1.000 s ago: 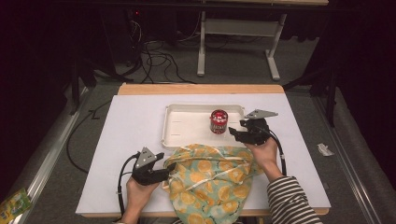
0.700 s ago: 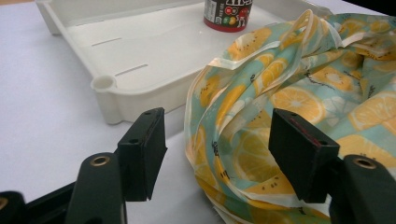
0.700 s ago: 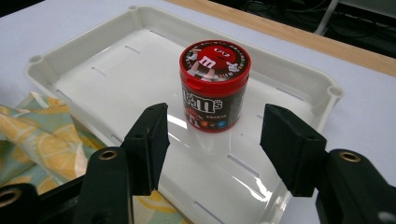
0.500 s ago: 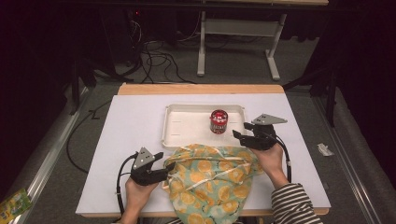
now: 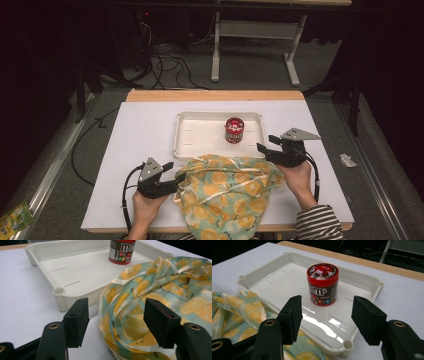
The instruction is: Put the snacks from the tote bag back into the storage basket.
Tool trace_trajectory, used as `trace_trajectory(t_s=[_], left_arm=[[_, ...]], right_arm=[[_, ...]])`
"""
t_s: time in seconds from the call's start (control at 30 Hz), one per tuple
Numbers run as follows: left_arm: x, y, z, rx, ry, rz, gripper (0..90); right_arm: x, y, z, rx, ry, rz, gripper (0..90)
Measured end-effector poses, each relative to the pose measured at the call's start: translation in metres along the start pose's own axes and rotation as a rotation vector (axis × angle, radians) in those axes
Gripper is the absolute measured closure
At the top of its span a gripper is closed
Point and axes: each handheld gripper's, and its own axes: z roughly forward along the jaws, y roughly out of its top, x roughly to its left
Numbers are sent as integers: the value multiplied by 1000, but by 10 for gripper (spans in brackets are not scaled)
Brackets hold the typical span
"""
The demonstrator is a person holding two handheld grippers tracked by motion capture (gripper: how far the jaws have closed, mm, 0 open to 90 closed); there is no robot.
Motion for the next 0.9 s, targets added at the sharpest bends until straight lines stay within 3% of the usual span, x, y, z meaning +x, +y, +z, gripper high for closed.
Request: trace_trajectory(t_s=[0.63,0.9], left_arm=[[6,1,-14,-52,26,-37,383],[9,2,-19,-48,40,-37,386]], right_arm=[[-9,-27,-30,-32,-12,44,430],[-14,-37,-39,-43,-25,60,433]])
